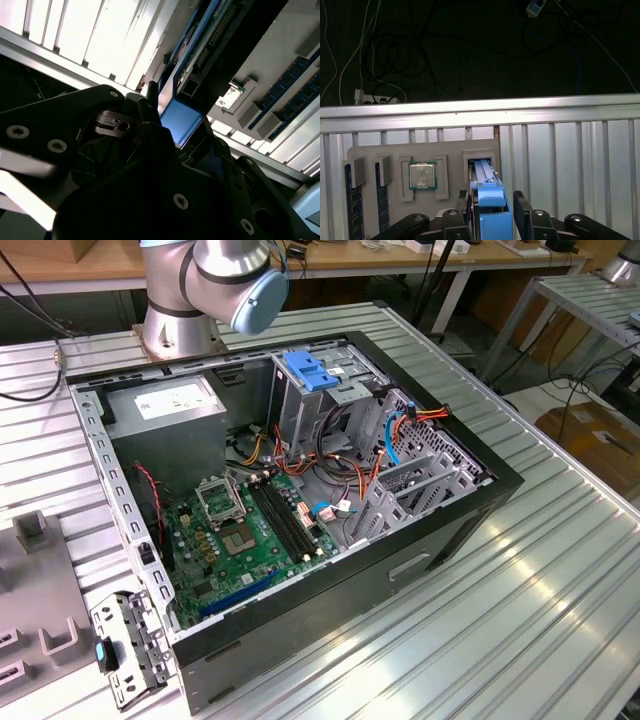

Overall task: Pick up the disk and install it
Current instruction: 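Pick up the disk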

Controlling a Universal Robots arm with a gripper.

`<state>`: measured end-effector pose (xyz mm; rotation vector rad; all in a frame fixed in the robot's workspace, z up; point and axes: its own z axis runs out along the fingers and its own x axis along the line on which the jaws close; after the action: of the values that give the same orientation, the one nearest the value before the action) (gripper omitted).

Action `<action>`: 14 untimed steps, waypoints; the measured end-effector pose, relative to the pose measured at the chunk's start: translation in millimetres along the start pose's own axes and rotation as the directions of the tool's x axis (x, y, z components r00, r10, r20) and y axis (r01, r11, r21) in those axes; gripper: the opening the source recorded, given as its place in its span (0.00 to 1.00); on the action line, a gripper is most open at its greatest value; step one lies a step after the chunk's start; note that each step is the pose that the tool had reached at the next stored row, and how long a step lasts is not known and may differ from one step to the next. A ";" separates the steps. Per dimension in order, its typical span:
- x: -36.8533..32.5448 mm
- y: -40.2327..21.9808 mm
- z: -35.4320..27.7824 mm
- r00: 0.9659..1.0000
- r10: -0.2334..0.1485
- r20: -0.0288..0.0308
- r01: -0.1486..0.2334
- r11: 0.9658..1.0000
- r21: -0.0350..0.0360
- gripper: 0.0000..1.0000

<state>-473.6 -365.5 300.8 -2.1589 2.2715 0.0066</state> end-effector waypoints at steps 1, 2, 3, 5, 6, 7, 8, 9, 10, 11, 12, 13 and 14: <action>0.0 0.0 0.3 1.000 0.000 0.000 0.000 1.000 0.000 0.48; 0.0 0.0 0.8 1.000 0.000 0.000 0.000 1.000 0.000 0.48; 0.0 0.0 1.1 1.000 0.000 0.000 0.000 1.000 0.000 0.48; 0.0 0.0 1.7 1.000 0.000 0.000 0.000 1.000 0.000 0.48; 0.0 -0.1 2.0 1.000 0.000 0.000 0.000 1.000 0.000 0.48; 0.0 -0.1 2.2 1.000 0.000 0.000 0.000 1.000 0.000 0.48; 0.0 -0.1 2.5 1.000 0.000 0.000 0.000 1.000 0.000 0.48; 0.0 -0.1 2.7 1.000 0.000 0.000 0.000 1.000 0.000 0.48; 0.0 -0.1 2.9 1.000 0.000 0.000 0.000 1.000 0.000 0.48; 0.0 -0.1 3.1 1.000 0.000 0.000 0.000 1.000 0.000 0.48; 0.0 -0.1 3.3 1.000 0.000 0.000 0.000 1.000 0.000 0.48; 0.0 -0.1 3.6 1.000 0.000 0.000 0.000 1.000 0.000 0.48; 0.0 -0.1 3.9 1.000 0.000 0.000 0.000 1.000 0.000 0.48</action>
<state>-473.5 -365.5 296.9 -2.1587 2.2713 0.0064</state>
